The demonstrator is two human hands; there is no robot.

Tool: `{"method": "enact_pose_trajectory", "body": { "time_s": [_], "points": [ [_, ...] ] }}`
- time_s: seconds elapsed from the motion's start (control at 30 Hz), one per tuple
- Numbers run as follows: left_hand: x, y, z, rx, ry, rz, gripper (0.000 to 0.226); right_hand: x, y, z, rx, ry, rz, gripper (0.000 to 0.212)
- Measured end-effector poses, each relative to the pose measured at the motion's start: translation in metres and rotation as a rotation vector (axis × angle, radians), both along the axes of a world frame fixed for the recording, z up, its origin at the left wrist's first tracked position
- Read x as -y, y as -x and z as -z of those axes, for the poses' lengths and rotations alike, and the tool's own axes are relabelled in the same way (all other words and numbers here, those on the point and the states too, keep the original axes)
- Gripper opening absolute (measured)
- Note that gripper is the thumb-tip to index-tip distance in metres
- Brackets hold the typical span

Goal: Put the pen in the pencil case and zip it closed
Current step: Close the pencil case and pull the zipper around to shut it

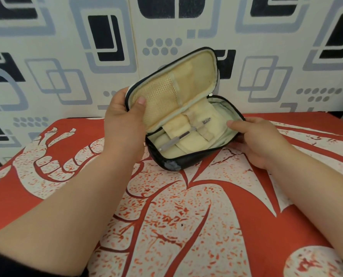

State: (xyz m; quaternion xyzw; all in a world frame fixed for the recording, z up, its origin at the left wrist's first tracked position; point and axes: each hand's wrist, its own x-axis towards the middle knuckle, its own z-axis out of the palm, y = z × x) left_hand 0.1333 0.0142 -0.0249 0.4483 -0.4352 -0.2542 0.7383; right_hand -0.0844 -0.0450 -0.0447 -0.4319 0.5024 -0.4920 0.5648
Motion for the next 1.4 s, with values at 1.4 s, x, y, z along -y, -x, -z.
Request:
{"method": "enact_pose_trajectory", "body": {
  "time_s": [1.4],
  "points": [
    [-0.006,0.029,0.013,-0.296,-0.470,0.829,0.030,-0.020,-0.021,-0.008,0.273,0.069,-0.305,0.031]
  ]
}}
